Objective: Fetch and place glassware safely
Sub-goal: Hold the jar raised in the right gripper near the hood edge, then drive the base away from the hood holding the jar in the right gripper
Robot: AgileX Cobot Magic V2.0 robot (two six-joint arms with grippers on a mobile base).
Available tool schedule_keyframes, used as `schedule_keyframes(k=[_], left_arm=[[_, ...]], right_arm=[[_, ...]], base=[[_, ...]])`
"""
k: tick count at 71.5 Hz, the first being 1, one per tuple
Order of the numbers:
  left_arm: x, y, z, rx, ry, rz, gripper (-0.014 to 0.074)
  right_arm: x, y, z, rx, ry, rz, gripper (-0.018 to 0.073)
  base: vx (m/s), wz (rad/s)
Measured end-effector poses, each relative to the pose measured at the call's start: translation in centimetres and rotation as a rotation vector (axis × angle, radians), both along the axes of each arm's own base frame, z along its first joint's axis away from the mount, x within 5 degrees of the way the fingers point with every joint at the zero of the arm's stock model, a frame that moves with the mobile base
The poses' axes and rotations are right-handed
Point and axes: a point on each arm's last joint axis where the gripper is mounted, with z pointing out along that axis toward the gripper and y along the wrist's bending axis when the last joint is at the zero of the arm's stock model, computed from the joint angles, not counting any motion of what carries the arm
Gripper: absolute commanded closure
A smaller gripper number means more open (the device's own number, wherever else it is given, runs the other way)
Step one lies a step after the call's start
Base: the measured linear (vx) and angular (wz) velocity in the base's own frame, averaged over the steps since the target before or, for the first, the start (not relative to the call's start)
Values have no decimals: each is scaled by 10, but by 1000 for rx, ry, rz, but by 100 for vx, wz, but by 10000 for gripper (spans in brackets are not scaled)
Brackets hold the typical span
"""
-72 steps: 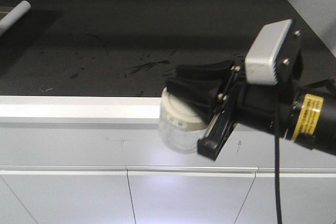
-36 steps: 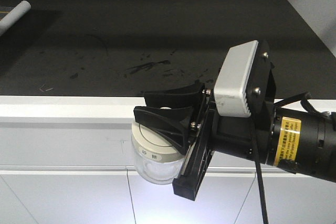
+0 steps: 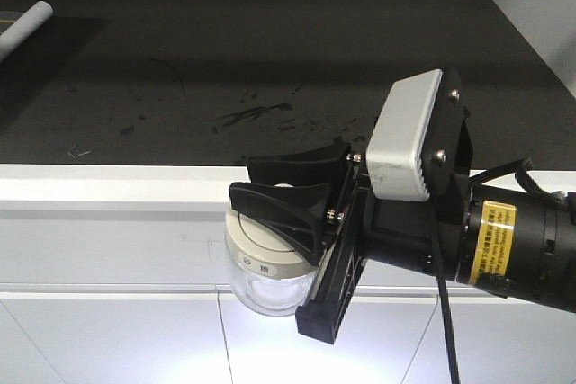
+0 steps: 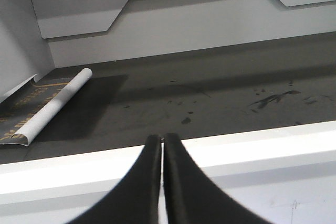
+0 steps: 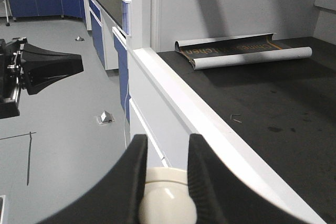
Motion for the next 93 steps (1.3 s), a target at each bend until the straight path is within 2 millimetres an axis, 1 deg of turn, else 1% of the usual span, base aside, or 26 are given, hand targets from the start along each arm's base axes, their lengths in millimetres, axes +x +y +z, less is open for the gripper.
schedule_keyframes(k=[51,93], left_arm=[[0,0,0,0,0,0,603],[0,0,0,0,0,0,603]], right_arm=[[0,0,0,0,0,-1,560],[0,0,0,1,-2,-1,560]], base=[[0,3],[-5,36]])
